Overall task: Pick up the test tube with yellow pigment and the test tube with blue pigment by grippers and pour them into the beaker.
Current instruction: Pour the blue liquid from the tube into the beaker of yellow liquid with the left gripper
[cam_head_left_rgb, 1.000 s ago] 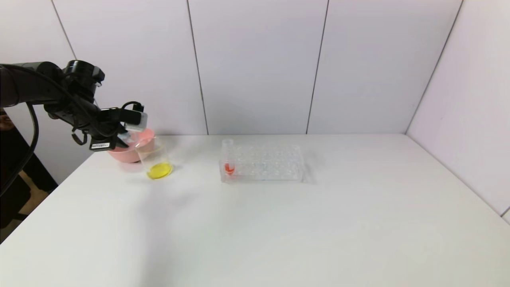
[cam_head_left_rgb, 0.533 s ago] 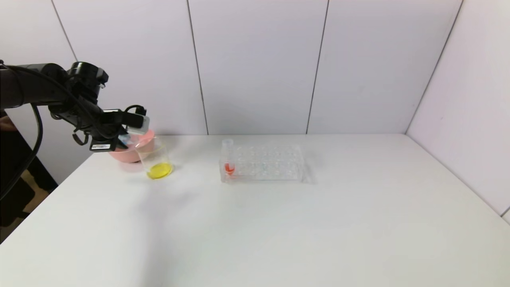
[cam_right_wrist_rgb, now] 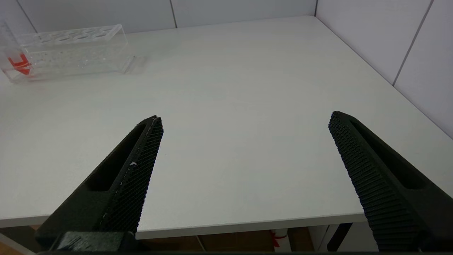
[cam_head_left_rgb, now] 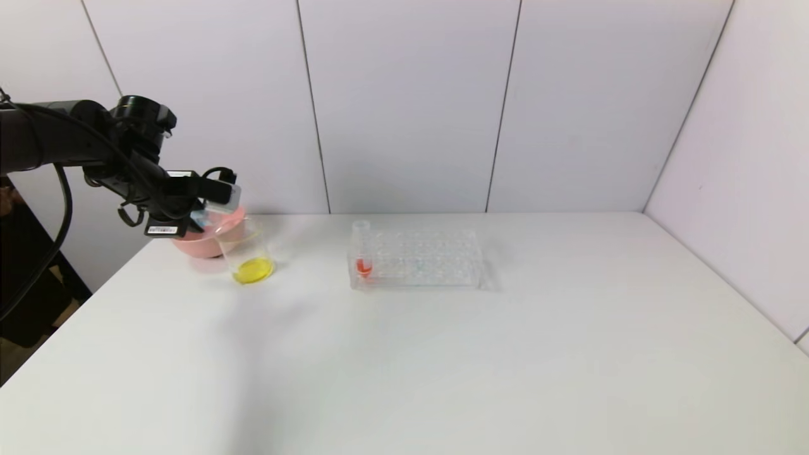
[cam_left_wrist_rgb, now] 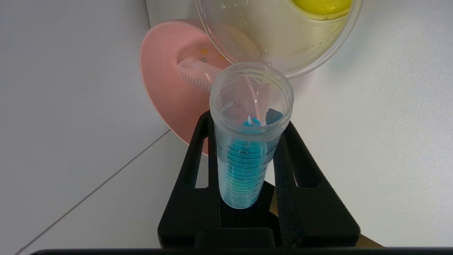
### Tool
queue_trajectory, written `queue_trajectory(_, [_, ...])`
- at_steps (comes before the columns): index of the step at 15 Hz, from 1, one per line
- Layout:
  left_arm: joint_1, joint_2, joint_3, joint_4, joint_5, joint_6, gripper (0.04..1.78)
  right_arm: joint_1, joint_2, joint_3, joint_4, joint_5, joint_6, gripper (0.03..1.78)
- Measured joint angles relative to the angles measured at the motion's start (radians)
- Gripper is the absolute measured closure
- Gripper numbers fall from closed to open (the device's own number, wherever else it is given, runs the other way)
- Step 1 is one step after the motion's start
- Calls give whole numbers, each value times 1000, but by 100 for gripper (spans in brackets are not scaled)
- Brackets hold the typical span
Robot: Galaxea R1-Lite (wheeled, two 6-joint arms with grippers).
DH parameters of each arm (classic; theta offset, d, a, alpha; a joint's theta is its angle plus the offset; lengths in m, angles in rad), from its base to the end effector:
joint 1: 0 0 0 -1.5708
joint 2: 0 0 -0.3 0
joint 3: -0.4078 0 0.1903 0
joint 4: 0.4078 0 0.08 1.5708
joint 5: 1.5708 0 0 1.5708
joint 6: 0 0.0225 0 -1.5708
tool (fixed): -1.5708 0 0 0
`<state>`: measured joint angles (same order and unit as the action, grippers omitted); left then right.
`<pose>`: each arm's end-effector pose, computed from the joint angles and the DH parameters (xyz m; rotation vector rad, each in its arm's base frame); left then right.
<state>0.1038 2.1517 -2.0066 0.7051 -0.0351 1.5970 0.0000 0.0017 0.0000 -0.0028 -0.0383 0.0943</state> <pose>0.4139 0.0423 0.2232 1.4329 0.7015 -0.6185 -0.0227 -0.0009 0.0758 0.0943 -0.0029 -0.0382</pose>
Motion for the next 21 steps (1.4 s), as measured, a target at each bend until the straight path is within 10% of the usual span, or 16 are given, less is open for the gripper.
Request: queue_trajectory(21, [-34, 22, -9, 24, 98, -61, 137, 0, 0, 0, 0, 0, 0, 10])
